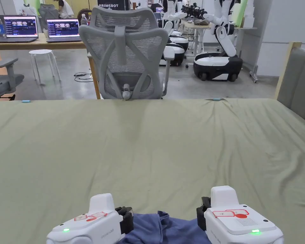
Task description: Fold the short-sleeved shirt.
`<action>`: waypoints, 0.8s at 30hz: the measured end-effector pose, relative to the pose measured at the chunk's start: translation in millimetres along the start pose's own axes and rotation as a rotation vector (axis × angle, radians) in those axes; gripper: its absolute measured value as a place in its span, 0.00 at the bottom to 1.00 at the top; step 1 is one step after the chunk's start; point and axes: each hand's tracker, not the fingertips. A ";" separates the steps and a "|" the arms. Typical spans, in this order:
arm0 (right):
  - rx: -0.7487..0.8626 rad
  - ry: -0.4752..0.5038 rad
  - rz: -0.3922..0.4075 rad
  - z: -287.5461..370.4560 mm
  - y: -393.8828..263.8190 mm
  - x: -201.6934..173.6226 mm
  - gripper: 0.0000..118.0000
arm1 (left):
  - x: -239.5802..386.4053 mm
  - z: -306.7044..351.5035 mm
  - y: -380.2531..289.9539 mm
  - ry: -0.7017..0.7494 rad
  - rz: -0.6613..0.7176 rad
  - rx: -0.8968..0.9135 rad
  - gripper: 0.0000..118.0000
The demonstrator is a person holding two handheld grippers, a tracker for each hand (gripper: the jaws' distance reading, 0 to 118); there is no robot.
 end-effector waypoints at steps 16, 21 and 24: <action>-0.022 0.018 -0.011 0.7 -6.8 -3.1 0.00 | -110.5 -32.9 -63.7 -0.429 0.836 -0.002 0.77; -0.030 -0.002 -0.017 5.0 -8.3 6.5 0.00 | -77.7 -35.3 -53.7 -0.088 0.706 0.001 0.11; -0.031 -0.011 -0.018 6.3 -9.2 10.5 0.00 | -85.1 -7.0 -39.9 -0.086 0.602 0.091 0.11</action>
